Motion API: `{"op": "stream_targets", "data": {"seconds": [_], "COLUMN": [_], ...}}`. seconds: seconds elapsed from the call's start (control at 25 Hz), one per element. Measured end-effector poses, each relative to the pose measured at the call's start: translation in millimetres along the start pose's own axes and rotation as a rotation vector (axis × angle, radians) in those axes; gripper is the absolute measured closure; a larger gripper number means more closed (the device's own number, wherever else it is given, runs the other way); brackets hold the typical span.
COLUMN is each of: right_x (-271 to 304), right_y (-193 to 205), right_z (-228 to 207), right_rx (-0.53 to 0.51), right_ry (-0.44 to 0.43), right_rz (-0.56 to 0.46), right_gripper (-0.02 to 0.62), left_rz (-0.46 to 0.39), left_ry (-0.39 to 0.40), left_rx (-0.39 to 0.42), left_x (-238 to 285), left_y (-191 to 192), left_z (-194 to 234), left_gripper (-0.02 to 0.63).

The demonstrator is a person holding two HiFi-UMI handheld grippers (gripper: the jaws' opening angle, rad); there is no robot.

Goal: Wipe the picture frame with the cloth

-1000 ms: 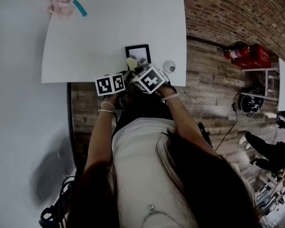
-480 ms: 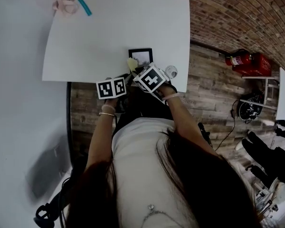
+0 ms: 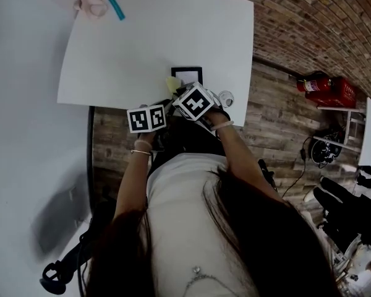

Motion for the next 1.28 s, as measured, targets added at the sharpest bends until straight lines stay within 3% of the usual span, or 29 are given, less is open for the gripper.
{"op": "stream_targets", "data": {"seconds": [0.6, 1.28], "right_x": [7, 14], "right_y": [-26, -38], "right_z": [-9, -23], "right_rx": [-0.06, -0.043], "right_ry": [0.025, 0.067], "right_rz": [-0.032, -0.055], "right_gripper": [0.56, 0.558], "left_rz": [-0.007, 0.001], "left_ry": [-0.012, 0.002], "left_rx": [-0.033, -0.045], "left_x": [0, 0], "left_y": [0, 0], "left_z": [-1, 0], "left_gripper": [0.525, 0.526]}}
Point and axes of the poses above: the fingertips, and each gripper's own axes: x forward along the fingers, z to its left, y out of its underside, the point moved 5 cm from there along -x, backward along the fingers, and after that the axes turned 14 degrees about -z, right-handed, at the moved point
